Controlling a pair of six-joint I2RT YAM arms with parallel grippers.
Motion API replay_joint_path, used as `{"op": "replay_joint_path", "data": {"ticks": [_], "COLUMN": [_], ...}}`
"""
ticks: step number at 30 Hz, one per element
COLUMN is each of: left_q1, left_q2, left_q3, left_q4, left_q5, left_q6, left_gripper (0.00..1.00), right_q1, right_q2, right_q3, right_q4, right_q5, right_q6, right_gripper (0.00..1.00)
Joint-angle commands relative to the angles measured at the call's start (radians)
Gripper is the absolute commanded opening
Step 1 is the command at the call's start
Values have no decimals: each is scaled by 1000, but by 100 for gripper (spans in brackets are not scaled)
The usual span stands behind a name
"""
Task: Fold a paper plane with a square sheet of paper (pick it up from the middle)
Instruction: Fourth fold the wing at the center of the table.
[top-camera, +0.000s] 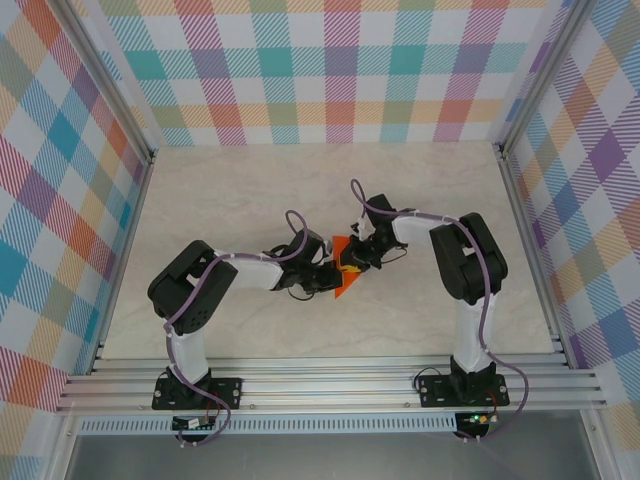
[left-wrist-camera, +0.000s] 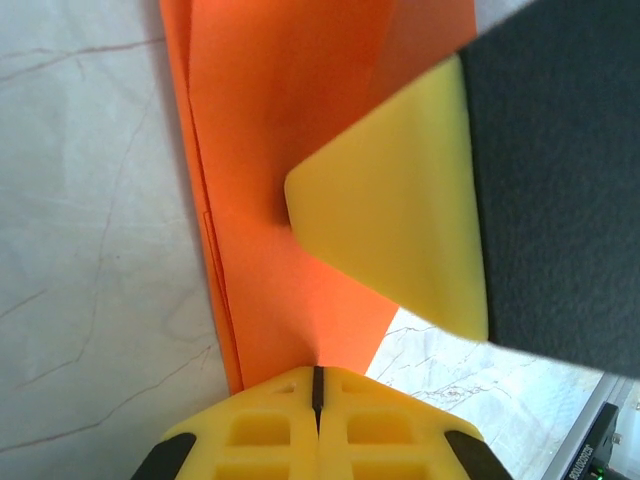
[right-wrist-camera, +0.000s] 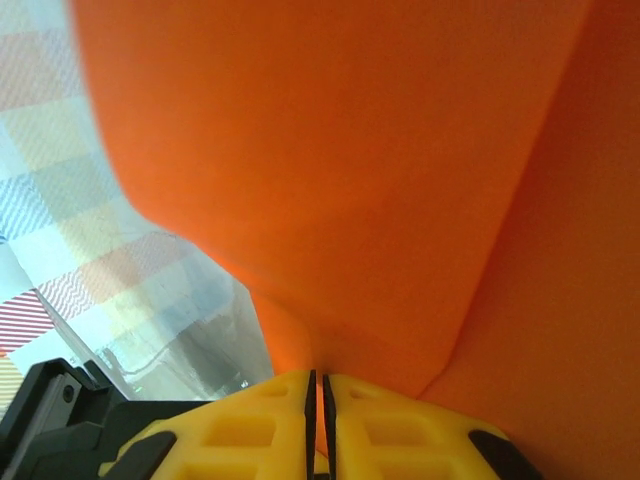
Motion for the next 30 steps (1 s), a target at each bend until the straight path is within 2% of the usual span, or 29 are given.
{"op": "replay_joint_path", "data": {"ticks": [1,15,30], "left_q1": [-4,-3,-4], "left_q2": [110,119,116], "left_q3": [-95,-109,-107], "left_q4": [-242,-231,-238], "left_q5": [-104,-99,-98], "left_q6": [13,10,10], "left_gripper": [2,2,2], "right_q1": [-62,-149,-225], "right_q2": [59,159,233], "right_q3": [65,230,356], "right_q4": [54,-9,-10], "right_q5": [140,160,109], "right_q6": [-21,-51,-68], "right_gripper": [14,14,15]}}
